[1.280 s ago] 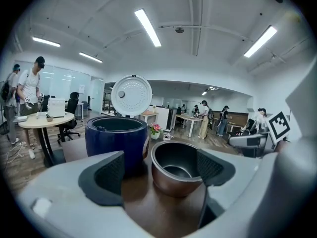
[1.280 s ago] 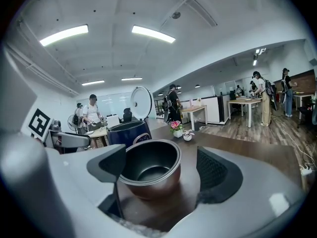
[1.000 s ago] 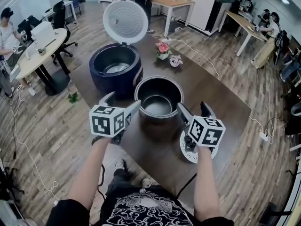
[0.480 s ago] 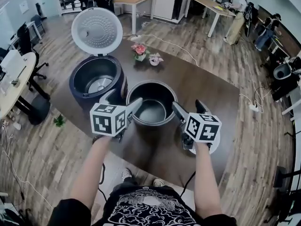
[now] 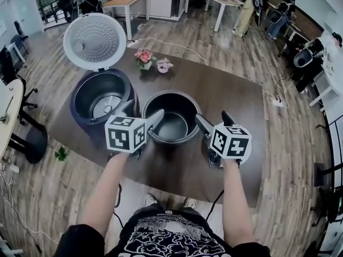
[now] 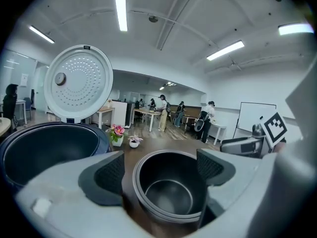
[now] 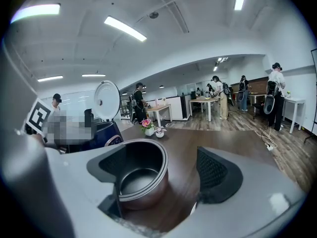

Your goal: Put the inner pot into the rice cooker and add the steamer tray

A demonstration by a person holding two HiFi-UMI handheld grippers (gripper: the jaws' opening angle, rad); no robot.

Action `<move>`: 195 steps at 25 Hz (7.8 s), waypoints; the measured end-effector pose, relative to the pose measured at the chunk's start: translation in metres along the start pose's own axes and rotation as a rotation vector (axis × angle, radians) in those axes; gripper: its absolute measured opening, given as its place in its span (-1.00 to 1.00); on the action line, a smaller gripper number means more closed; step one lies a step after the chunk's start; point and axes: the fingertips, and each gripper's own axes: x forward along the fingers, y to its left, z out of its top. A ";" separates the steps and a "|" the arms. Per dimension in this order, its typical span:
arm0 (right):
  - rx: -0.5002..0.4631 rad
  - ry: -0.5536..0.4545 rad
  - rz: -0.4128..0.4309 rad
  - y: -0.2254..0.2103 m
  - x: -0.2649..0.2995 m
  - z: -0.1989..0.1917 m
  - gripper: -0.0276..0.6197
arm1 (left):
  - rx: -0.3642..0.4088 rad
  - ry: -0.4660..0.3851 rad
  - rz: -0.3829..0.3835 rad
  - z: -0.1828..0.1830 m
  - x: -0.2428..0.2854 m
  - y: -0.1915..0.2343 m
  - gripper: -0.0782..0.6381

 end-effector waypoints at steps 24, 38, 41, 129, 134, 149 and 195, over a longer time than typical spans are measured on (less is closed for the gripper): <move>-0.049 0.107 0.106 -0.001 0.023 -0.014 0.29 | -0.095 0.053 0.042 -0.029 0.011 -0.003 0.50; -0.055 0.232 0.241 0.004 0.072 -0.031 0.11 | -0.363 0.094 0.159 -0.070 0.014 0.027 0.46; -0.041 0.267 0.237 0.001 0.078 -0.040 0.05 | -0.421 0.106 0.149 -0.079 0.017 0.029 0.42; -0.135 -0.214 0.448 0.160 0.029 0.143 -0.56 | -0.342 -0.383 0.274 0.089 -0.151 0.071 -0.50; -0.136 -0.222 0.457 0.190 0.043 0.152 -0.56 | -0.337 -0.396 0.271 0.100 -0.164 0.102 -0.50; -0.148 -0.176 0.465 0.265 0.098 0.148 -0.55 | -0.385 -0.400 0.288 0.095 -0.186 0.193 -0.51; -0.002 0.084 0.290 0.280 0.177 0.037 -0.50 | -0.370 -0.105 0.234 0.007 -0.132 0.281 -0.51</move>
